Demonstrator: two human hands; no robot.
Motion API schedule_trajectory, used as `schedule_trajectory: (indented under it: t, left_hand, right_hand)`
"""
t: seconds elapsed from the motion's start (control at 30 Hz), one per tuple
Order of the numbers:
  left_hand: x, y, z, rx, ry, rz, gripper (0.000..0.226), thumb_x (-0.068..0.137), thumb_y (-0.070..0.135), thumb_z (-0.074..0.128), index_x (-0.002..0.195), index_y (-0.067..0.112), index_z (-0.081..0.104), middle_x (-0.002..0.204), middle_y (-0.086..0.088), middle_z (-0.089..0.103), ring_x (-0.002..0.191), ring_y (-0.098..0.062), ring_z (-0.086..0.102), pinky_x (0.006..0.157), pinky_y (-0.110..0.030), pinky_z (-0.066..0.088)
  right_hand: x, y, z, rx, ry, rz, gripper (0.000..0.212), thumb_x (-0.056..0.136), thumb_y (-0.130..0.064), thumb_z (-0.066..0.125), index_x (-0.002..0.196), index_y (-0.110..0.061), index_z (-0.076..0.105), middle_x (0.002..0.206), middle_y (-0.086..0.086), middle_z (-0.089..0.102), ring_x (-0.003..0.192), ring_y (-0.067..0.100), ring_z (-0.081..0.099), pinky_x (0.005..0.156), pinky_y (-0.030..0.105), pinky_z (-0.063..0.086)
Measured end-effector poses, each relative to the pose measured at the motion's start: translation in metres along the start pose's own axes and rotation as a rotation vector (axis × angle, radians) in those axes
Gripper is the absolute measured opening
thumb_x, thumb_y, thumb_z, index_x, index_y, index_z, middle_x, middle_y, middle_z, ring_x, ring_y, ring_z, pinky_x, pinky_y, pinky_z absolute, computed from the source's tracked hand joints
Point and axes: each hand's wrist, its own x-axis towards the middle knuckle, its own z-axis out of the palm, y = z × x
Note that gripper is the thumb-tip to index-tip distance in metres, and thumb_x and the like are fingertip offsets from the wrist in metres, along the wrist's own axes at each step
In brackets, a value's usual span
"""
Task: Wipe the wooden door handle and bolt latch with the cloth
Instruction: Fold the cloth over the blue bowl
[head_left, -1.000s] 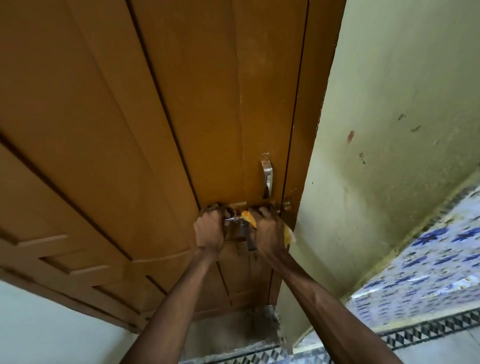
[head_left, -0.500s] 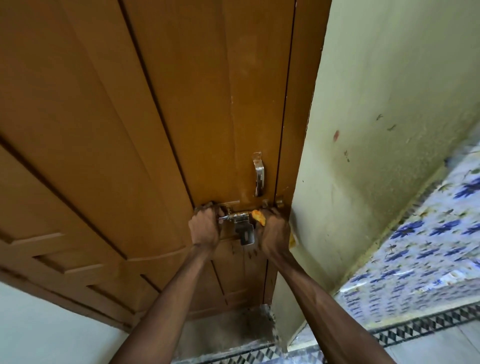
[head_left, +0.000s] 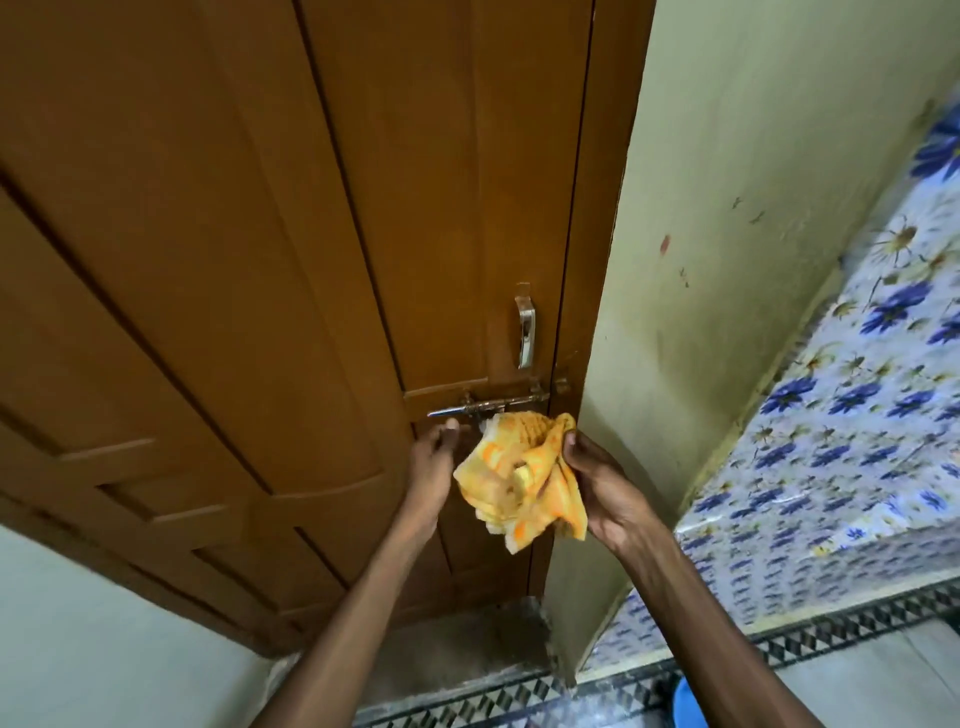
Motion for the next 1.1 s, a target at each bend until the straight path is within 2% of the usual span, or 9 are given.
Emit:
schedule_trajectory:
  t: [0.07, 0.2, 0.3, 0.43, 0.6, 0.67, 0.77, 0.93, 1.1]
  left_hand:
    - [-0.027, -0.002, -0.008, -0.168, -0.134, -0.238, 0.078, 0.087, 0.077, 0.047, 0.13, 0.015, 0.064, 0.136, 0.004, 0.058, 0.125, -0.012, 0.052, 0.104, -0.039, 0.042]
    - [-0.078, -0.01, -0.014, -0.272, -0.35, -0.325, 0.089, 0.072, 0.088, 0.054, 0.141, 0.031, 0.054, 0.14, 0.007, 0.057, 0.125, -0.013, 0.057, 0.092, -0.038, 0.057]
    - [-0.102, -0.017, -0.013, -0.26, -0.372, -0.347, 0.11, 0.053, 0.095, 0.058, 0.144, 0.033, 0.05, 0.139, 0.004, 0.059, 0.126, -0.017, 0.056, 0.109, -0.051, 0.043]
    - [-0.13, -0.014, 0.001, -0.213, -0.336, -0.348, 0.071, 0.077, 0.067, 0.071, 0.13, 0.021, 0.063, 0.124, 0.0, 0.07, 0.115, -0.016, 0.063, 0.1, -0.039, 0.047]
    - [-0.161, -0.01, 0.036, -0.131, -0.275, -0.233, 0.016, 0.096, 0.022, 0.066, 0.11, 0.016, 0.062, 0.102, -0.005, 0.072, 0.086, -0.014, 0.067, 0.068, -0.026, 0.053]
    - [-0.176, -0.006, 0.053, -0.102, -0.269, -0.166, 0.014, 0.096, 0.017, 0.066, 0.108, 0.017, 0.059, 0.096, -0.001, 0.069, 0.079, -0.012, 0.066, 0.062, -0.024, 0.053]
    - [-0.197, 0.002, 0.082, -0.109, -0.311, -0.134, 0.02, 0.096, 0.026, 0.066, 0.11, 0.015, 0.058, 0.092, 0.003, 0.069, 0.075, -0.005, 0.066, 0.059, -0.019, 0.051]
    - [-0.217, 0.011, 0.133, -0.2, -0.344, -0.335, 0.078, 0.07, 0.082, 0.06, 0.122, 0.025, 0.065, 0.121, -0.002, 0.07, 0.113, -0.018, 0.065, 0.1, -0.043, 0.05]
    - [-0.257, -0.001, 0.201, -0.089, -0.401, -0.396, 0.031, 0.095, 0.02, 0.067, 0.124, 0.017, 0.056, 0.121, -0.011, 0.069, 0.097, -0.017, 0.068, 0.078, -0.031, 0.057]
  right_hand:
    - [-0.011, 0.01, -0.004, 0.097, 0.034, 0.042, 0.024, 0.095, -0.017, 0.052, 0.114, -0.006, 0.063, 0.109, 0.019, 0.069, 0.095, 0.033, 0.07, 0.081, 0.052, 0.057]
    - [-0.042, 0.026, -0.005, 0.069, 0.078, 0.04, 0.023, 0.1, -0.017, 0.045, 0.112, -0.01, 0.062, 0.102, 0.016, 0.071, 0.089, 0.029, 0.072, 0.077, 0.048, 0.059]
    - [-0.07, 0.037, -0.011, -0.021, 0.112, 0.021, 0.032, 0.095, -0.026, 0.049, 0.121, -0.009, 0.059, 0.107, 0.015, 0.069, 0.09, 0.027, 0.071, 0.078, 0.046, 0.06]
    - [-0.104, 0.039, -0.027, -0.097, 0.18, 0.076, 0.03, 0.101, -0.03, 0.044, 0.117, -0.013, 0.064, 0.107, 0.014, 0.068, 0.086, 0.023, 0.072, 0.073, 0.04, 0.059]
    - [-0.138, 0.031, -0.045, -0.03, 0.225, 0.247, 0.075, 0.088, -0.072, 0.033, 0.123, -0.011, 0.059, 0.118, 0.02, 0.068, 0.106, 0.037, 0.067, 0.088, 0.055, 0.053]
    - [-0.151, 0.024, -0.052, -0.057, 0.188, 0.263, 0.076, 0.085, -0.074, 0.041, 0.124, -0.012, 0.06, 0.123, 0.021, 0.066, 0.111, 0.039, 0.064, 0.096, 0.06, 0.047]
    - [-0.172, 0.008, -0.07, -0.246, 0.184, 0.227, 0.03, 0.092, -0.031, 0.061, 0.115, -0.012, 0.067, 0.108, 0.017, 0.073, 0.094, 0.032, 0.071, 0.084, 0.047, 0.057]
    - [-0.21, -0.035, -0.132, -0.195, 0.08, 0.236, 0.031, 0.089, -0.005, 0.056, 0.119, -0.003, 0.063, 0.104, 0.015, 0.073, 0.091, 0.028, 0.071, 0.085, 0.041, 0.058]
    - [-0.239, -0.075, -0.199, -0.346, 0.105, 0.324, 0.04, 0.092, -0.025, 0.057, 0.125, -0.003, 0.06, 0.122, 0.021, 0.066, 0.113, 0.038, 0.062, 0.103, 0.053, 0.045]
